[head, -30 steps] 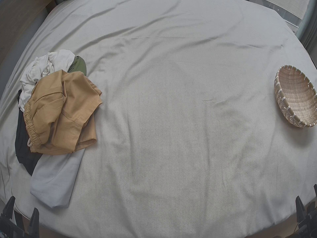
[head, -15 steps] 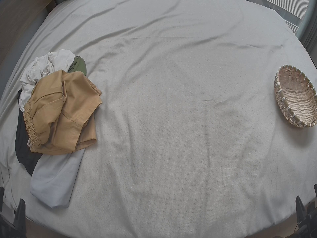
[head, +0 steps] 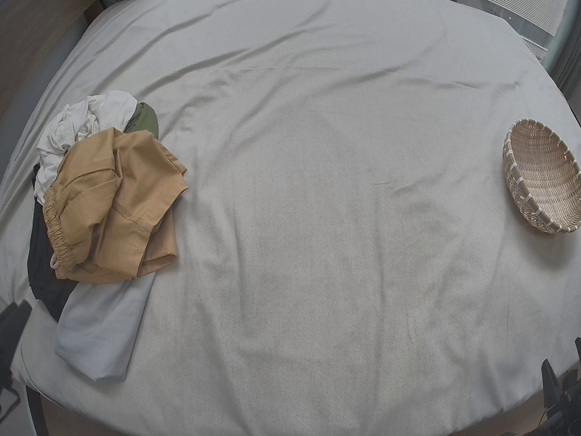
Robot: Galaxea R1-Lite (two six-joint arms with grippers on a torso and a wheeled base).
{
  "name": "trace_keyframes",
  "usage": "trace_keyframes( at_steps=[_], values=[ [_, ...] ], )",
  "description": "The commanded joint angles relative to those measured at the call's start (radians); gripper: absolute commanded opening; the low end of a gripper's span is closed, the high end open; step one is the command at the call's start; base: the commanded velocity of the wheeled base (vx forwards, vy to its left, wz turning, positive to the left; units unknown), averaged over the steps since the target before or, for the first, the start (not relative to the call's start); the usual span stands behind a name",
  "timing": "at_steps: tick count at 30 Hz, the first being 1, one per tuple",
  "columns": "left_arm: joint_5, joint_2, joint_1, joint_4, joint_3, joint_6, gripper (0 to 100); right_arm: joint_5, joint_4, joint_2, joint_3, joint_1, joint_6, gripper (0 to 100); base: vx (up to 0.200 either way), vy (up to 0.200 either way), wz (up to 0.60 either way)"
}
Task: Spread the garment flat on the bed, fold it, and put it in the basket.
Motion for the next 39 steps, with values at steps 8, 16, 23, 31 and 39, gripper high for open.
trace_keyframes(
  at_steps=[8, 16, 23, 31, 39],
  values=[
    [-0.082, 0.385, 0.196, -0.173, -0.083, -0.098, 100, 0.000, 0.000, -0.016, 0.018, 0.000, -0.001, 100, 0.000, 0.000, 0.00],
    [-0.322, 0.504, 0.436, -0.254, -0.081, -0.094, 100, 0.000, 0.000, -0.016, 0.018, 0.000, -0.001, 100, 0.000, 0.000, 0.00],
    [-0.407, 0.591, 0.485, -0.320, -0.085, -0.098, 100, 0.000, 0.000, -0.016, 0.018, 0.000, -0.001, 100, 0.000, 0.000, 0.00],
    [-0.413, 0.735, 0.477, -0.439, -0.115, -0.098, 100, 0.000, 0.000, -0.016, 0.018, 0.000, -0.001, 100, 0.000, 0.000, 0.00],
    [-0.414, 0.792, 0.414, -0.478, -0.175, -0.154, 100, 0.000, 0.000, -0.016, 0.018, 0.000, 0.000, 100, 0.000, 0.000, 0.00]
  ],
)
